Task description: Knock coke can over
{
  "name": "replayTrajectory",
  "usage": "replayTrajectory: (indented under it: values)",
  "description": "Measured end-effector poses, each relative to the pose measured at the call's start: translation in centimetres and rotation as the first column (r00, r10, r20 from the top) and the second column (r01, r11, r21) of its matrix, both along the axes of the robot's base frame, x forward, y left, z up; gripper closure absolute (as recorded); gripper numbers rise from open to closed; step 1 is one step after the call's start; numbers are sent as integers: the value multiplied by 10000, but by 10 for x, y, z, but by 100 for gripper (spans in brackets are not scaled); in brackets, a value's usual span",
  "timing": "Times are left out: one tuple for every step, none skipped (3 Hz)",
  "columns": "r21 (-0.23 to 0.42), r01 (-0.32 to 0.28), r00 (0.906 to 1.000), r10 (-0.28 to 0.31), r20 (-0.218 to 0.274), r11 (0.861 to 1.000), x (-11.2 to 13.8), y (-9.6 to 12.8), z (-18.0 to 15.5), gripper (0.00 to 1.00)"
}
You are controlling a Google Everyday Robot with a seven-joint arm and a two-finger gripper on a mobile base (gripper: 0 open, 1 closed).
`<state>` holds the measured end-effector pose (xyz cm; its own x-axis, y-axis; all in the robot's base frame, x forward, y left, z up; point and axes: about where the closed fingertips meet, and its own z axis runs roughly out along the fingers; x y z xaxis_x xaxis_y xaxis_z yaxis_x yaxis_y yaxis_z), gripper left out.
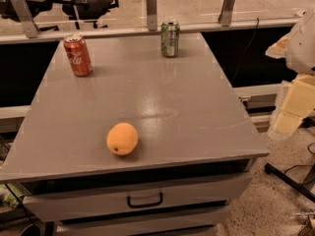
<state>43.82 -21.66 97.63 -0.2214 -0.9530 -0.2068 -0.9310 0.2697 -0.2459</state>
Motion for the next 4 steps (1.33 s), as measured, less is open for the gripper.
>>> replayTrajectory:
  values:
    - [0, 0, 10000, 0, 2, 10000, 0, 0, 0, 0]
    - [172, -19, 9999, 17, 140, 9998, 5, 3, 3, 0]
    - [1000, -179, 9988, 132, 472, 9948, 27, 16, 8, 0]
    - [2007, -563, 9956, 398, 852, 9780, 64, 40, 11, 0]
